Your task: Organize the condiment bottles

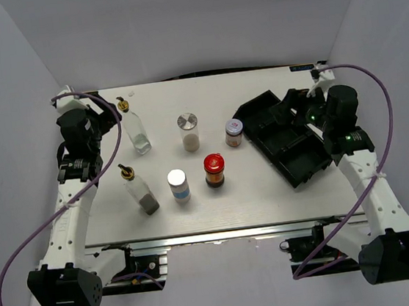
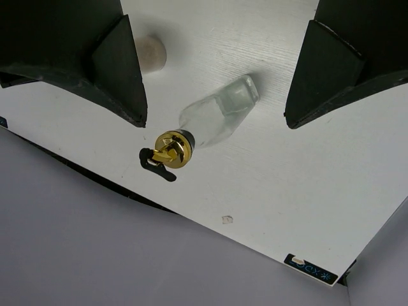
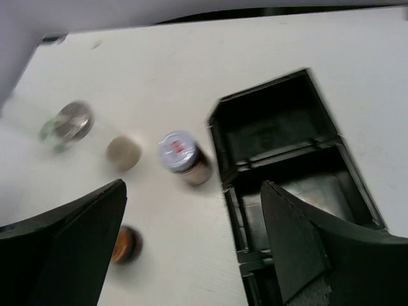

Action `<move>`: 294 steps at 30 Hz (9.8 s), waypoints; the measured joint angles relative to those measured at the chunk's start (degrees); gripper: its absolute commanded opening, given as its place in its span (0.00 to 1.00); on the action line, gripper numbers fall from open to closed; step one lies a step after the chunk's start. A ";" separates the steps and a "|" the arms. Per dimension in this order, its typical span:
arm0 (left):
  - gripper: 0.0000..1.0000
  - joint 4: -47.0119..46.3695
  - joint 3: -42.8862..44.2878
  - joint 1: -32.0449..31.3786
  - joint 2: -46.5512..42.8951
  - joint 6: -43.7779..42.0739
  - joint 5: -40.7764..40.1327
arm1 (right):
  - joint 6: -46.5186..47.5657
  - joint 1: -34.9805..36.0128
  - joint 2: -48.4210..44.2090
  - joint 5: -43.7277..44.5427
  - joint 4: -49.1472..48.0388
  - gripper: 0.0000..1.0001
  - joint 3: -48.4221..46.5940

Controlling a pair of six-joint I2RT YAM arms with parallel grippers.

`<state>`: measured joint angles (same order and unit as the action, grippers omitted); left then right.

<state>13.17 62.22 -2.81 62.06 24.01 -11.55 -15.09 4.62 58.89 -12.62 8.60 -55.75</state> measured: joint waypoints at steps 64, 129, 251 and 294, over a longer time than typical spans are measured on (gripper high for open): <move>0.98 -1.07 -4.31 0.02 -0.15 -2.10 0.17 | 18.18 60.50 47.01 -12.92 -19.71 0.00 -37.18; 0.98 -19.45 -4.13 -2.47 19.04 -11.74 9.60 | 16.74 10.38 42.01 31.61 -16.26 0.00 -33.55; 0.98 -12.96 24.72 -18.05 14.56 -12.61 40.48 | 7.65 34.75 42.56 -13.18 -32.72 0.00 -35.26; 0.98 -20.41 -20.87 -18.32 -9.14 -7.65 -10.82 | 18.32 12.63 41.33 10.69 -50.93 0.00 -6.54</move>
<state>-7.25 41.34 -21.12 52.93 16.36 -22.37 3.22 17.26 100.22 -1.93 -42.33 -62.28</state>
